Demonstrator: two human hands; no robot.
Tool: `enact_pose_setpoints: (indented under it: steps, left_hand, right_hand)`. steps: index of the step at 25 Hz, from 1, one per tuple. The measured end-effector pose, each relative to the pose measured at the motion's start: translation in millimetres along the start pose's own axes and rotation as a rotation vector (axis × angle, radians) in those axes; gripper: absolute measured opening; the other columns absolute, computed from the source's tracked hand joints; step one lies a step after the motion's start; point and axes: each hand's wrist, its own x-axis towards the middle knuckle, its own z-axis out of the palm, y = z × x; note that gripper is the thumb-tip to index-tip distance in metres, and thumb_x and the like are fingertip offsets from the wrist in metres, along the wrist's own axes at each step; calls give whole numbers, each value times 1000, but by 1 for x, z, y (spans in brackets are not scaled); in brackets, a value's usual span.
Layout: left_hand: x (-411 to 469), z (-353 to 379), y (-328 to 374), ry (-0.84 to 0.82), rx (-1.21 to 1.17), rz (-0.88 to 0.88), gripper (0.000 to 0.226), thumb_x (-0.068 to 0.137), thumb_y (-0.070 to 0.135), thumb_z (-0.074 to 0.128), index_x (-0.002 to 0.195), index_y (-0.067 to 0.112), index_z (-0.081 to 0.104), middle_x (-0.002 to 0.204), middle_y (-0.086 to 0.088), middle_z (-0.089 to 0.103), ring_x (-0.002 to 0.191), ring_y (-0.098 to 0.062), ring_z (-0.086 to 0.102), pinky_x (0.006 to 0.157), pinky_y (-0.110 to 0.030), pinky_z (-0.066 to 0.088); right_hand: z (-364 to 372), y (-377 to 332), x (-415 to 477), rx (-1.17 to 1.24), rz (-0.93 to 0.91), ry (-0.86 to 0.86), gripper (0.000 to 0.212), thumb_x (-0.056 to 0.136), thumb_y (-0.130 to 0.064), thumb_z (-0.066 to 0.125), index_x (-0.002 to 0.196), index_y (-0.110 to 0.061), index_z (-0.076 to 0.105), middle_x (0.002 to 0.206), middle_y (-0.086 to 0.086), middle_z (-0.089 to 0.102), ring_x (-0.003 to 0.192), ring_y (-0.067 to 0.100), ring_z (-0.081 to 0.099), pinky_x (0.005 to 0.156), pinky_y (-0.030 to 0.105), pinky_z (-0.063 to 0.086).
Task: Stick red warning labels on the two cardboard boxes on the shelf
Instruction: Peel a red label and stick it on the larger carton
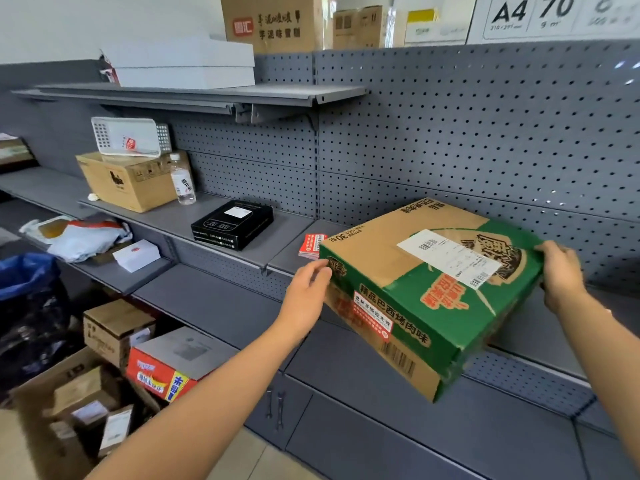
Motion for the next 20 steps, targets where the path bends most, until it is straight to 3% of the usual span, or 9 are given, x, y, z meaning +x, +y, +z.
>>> enact_pose_setpoints:
  steps: [2, 4, 7, 10, 12, 16, 20]
  left_hand:
    - [13, -3, 6, 13, -82, -45, 32, 101, 49, 48, 126, 36, 62, 131, 4, 63, 115, -6, 62, 98, -35, 55]
    - [30, -6, 8, -7, -115, -76, 32, 107, 40, 47, 133, 28, 60, 130, 2, 64, 111, -6, 63, 92, -29, 56]
    - [56, -3, 9, -21, -86, -95, 36, 103, 50, 48, 129, 29, 61, 132, 8, 62, 120, -14, 60, 109, -42, 47]
    - [78, 15, 20, -75, -74, -102, 22, 108, 42, 42, 124, 30, 53, 132, 7, 52, 120, -12, 46, 103, -31, 33]
    - [91, 31, 24, -118, -50, -86, 35, 109, 40, 42, 138, 23, 51, 139, 4, 50, 121, -10, 41, 101, -28, 29]
    - [114, 52, 23, -203, -50, -143, 63, 103, 58, 42, 153, 18, 42, 155, -3, 46, 139, -25, 44, 111, -42, 33]
    - [140, 68, 35, -263, 2, -162, 66, 104, 59, 42, 149, 11, 45, 155, -12, 47, 139, -32, 46, 112, -48, 33]
  right_hand:
    - [-4, 2, -7, -7, 3, 25, 38, 83, -36, 57, 114, -15, 49, 100, 11, 58, 86, 24, 55, 68, 34, 43]
    - [-19, 11, 2, -65, 26, 62, 56, 68, -49, 57, 111, -14, 57, 110, 15, 62, 95, 29, 57, 78, 43, 46]
    - [-41, 27, 15, -159, 63, 75, 63, 63, -56, 55, 110, -14, 63, 111, 13, 65, 100, 33, 61, 89, 52, 50]
    - [-52, 10, -25, -215, 47, 112, 50, 71, -49, 52, 102, -11, 60, 99, 14, 61, 91, 31, 57, 78, 47, 42]
    - [-59, 5, -44, -220, 25, 132, 33, 82, -41, 50, 97, -11, 57, 95, 12, 58, 88, 29, 54, 76, 44, 37]
    - [-71, 6, -63, -240, 20, 157, 27, 94, -36, 48, 103, -11, 56, 93, 11, 58, 87, 28, 54, 75, 43, 36]
    - [-81, 10, -70, -251, 35, 196, 19, 89, -36, 47, 92, -18, 51, 88, 9, 54, 84, 28, 53, 73, 43, 35]
